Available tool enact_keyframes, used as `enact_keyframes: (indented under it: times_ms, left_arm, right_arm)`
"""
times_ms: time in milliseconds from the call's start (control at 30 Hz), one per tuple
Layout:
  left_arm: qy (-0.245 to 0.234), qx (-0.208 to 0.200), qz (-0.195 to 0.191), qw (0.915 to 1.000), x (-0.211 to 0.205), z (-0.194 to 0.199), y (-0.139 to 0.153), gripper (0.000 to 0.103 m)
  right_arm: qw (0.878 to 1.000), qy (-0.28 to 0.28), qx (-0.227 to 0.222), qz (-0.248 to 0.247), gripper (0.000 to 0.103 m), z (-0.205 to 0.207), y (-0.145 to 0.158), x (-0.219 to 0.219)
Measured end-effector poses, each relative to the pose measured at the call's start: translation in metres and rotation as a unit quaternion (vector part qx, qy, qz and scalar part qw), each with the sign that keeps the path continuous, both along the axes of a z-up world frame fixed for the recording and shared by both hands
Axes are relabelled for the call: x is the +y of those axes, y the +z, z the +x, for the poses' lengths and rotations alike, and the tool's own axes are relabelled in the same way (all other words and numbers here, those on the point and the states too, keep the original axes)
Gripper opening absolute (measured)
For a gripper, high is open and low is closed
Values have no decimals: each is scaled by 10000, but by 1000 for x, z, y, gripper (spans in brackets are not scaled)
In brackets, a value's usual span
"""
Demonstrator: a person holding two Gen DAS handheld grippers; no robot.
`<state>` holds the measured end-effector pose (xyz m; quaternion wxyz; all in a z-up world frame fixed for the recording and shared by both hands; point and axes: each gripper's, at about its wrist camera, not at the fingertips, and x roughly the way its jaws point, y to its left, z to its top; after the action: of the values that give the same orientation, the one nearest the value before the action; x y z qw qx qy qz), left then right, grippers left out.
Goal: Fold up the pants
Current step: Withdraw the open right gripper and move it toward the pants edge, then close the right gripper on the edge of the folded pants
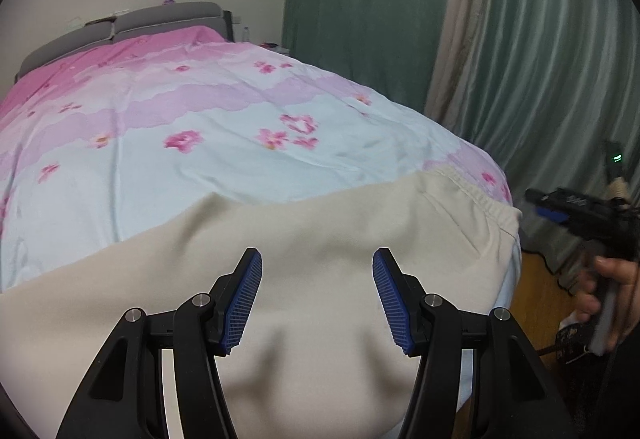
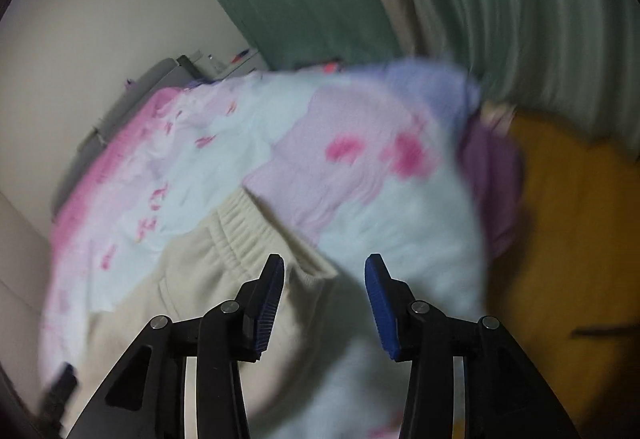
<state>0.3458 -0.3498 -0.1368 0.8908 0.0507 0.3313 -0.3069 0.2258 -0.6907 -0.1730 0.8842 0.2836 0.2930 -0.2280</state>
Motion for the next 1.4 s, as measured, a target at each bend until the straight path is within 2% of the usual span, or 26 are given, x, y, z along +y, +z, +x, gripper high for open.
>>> enact_keyframes:
  times_ms: [133, 233, 267, 333, 400, 433, 467, 500, 533, 600, 767, 833, 900, 1000, 1067, 1100, 1133, 1333, 1400]
  left_arm:
    - [283, -199, 114, 9993, 38, 5, 7, 57]
    - [586, -223, 108, 9980, 69, 13, 11, 57]
    - [719, -221, 93, 9971, 82, 16, 12, 58]
    - [988, -219, 56, 9948, 106, 24, 14, 60]
    - [1173, -195, 40, 9929, 121, 30, 14, 60]
    - [1264, -172, 37, 9918, 128, 33, 13, 60]
    - [1343, -155, 28, 9908, 135, 36, 12, 60]
    - [1408, -143, 24, 9899, 140, 38, 11, 60]
    - [1472, -125, 23, 9890, 145, 40, 10, 60]
    - [1517, -121, 26, 9883, 151, 43, 9, 60]
    - [1497, -107, 49, 9887, 154, 50, 4, 60]
    - [1491, -90, 42, 9888, 154, 52, 1, 60]
    - [1487, -58, 63, 9889, 154, 56, -2, 60]
    - [1504, 10, 71, 9886, 155, 60, -6, 60]
    - [1523, 27, 63, 9883, 156, 63, -7, 60]
    - [1532, 19, 67, 9882, 156, 63, -7, 60]
    - [1541, 7, 70, 9880, 157, 64, -6, 60]
    - [1599, -10, 68, 9871, 160, 68, -6, 60]
    - [1602, 5, 92, 9870, 159, 67, -7, 60]
  right_arm:
    - [9956, 786, -181, -481, 44, 6, 44, 30]
    - [9776, 2000, -291, -591, 43, 51, 72, 74]
    - [9673, 2444, -286, -612, 44, 72, 78, 92]
    - [9422, 3287, -241, -602, 43, 112, 84, 127]
    - [9079, 4127, -112, -722, 43, 152, 83, 167]
    - [8883, 4525, 15, -785, 43, 171, 81, 185]
    - [8624, 4995, 210, -798, 43, 194, 76, 204]
    - [8458, 5262, 342, -804, 43, 206, 71, 215]
    - [8212, 5619, 580, -809, 43, 227, 62, 230]
    - [7976, 5892, 923, -906, 43, 244, 49, 244]
    - [7368, 6523, 1639, -688, 43, 278, 17, 270]
    - [7208, 6646, 1848, -675, 43, 284, 4, 274]
    - [7191, 6614, 2019, -688, 43, 292, -11, 275]
    - [7239, 6556, 2101, -433, 43, 303, -27, 274]
    - [7273, 6567, 1988, -140, 31, 305, -31, 273]
    - [7277, 6576, 1951, -70, 17, 306, -30, 273]
    - [7276, 6588, 1911, -78, 16, 306, -30, 274]
    - [7517, 6422, 1469, -288, 13, 304, -7, 264]
    - [7616, 6318, 1406, -320, 13, 305, -9, 260]
